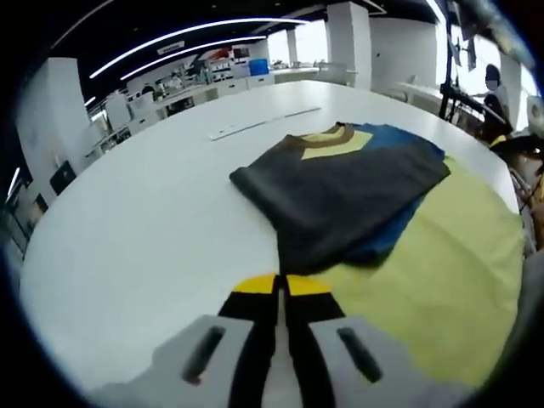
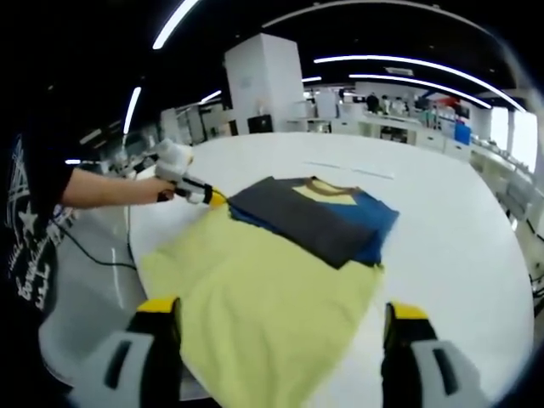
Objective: Fold the garment on the visible template until the final outline fits inside the template.
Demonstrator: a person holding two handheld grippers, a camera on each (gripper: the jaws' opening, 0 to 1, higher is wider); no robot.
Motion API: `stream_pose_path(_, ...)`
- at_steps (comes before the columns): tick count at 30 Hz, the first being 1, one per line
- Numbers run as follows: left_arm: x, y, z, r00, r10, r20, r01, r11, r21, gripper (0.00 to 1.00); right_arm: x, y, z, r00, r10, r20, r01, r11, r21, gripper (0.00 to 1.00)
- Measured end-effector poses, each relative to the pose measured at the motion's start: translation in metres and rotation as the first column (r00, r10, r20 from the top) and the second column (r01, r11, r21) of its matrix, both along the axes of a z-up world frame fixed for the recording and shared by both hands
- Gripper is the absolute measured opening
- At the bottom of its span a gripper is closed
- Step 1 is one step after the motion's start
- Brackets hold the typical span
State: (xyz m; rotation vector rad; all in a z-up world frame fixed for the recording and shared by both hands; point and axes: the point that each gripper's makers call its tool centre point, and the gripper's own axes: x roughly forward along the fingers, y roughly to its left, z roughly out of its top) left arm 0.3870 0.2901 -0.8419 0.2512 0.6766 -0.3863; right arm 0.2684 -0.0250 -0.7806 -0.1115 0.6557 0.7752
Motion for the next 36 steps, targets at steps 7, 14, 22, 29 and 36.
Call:
stream_pose_path(7,-0.005,0.003,-0.003,1.0,-0.013,-0.014,0.014,1.0,0.028,0.0,-0.004,0.003,-0.003,1.0,0.024,-0.013,-0.024,1.0,0.002,1.0)
stream_pose_path(14,-0.013,0.013,0.003,1.0,-0.009,-0.006,0.009,1.0,0.016,0.03,-0.009,0.006,-0.008,0.998,0.048,-0.029,-0.048,0.999,0.009,1.0)
stream_pose_path(22,-0.035,-0.004,0.022,0.996,-0.085,0.021,0.087,0.988,-0.127,0.31,-0.013,0.01,-0.011,0.993,0.108,-0.037,-0.108,0.994,0.014,1.0)
stream_pose_path(29,-0.062,-0.036,0.048,0.986,-0.16,0.043,0.165,0.937,-0.307,0.51,-0.023,0.012,-0.01,0.982,0.178,-0.055,-0.177,0.984,0.022,1.0)
stream_pose_path(36,-0.1,-0.053,0.051,0.961,-0.275,0.026,0.269,0.91,-0.316,0.67,-0.036,0.011,-0.014,0.965,0.25,-0.072,-0.251,0.968,0.004,1.0)
